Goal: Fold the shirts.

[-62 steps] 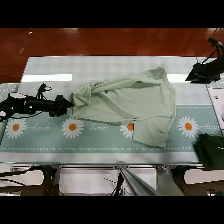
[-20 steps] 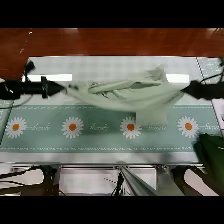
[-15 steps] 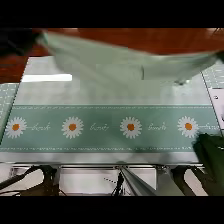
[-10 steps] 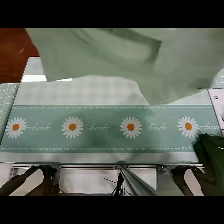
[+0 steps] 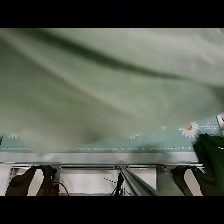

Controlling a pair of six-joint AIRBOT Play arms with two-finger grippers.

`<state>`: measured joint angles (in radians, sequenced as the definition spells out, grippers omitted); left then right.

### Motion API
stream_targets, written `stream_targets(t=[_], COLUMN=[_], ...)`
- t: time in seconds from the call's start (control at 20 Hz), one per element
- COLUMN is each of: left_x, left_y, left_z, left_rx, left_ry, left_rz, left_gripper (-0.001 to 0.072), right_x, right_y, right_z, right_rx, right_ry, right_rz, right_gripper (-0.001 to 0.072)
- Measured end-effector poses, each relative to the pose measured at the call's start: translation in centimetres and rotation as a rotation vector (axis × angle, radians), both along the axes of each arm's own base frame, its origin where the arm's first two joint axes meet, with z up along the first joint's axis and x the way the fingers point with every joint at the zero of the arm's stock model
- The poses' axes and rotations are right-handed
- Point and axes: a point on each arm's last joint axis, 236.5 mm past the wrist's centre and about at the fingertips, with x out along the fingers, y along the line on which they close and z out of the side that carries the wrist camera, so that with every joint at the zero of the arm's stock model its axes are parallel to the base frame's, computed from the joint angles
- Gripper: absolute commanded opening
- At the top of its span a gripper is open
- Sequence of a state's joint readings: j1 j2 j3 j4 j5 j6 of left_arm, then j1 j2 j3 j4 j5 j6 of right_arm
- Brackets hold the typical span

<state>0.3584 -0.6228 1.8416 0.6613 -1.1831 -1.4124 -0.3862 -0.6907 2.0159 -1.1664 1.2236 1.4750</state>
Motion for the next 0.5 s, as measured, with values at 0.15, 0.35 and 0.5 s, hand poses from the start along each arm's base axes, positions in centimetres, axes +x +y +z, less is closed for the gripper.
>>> stream_targets(t=[0.15, 0.35, 0.5], left_x=[-1.0, -0.7, 0.4], left_y=[2.7, 5.5, 7.0], left_z=[-3.6, -10.5, -15.8], left_rx=[0.070, 0.136, 0.149], left_ry=[0.125, 0.409, 0.627], left_rz=[0.181, 0.284, 0.286], left_gripper=[0.0021, 0.0021, 0.0021], right_x=[-1.0, -0.9, 1.3], right_y=[-0.6, -2.0, -2.7], right_z=[-2.5, -6.2, -10.8], right_rx=[-0.019, -0.034, -0.022], right_ry=[0.116, 0.283, 0.491], right_rz=[-0.043, -0.080, -0.050], right_gripper=[0.0041, 0.0041, 0.0041])
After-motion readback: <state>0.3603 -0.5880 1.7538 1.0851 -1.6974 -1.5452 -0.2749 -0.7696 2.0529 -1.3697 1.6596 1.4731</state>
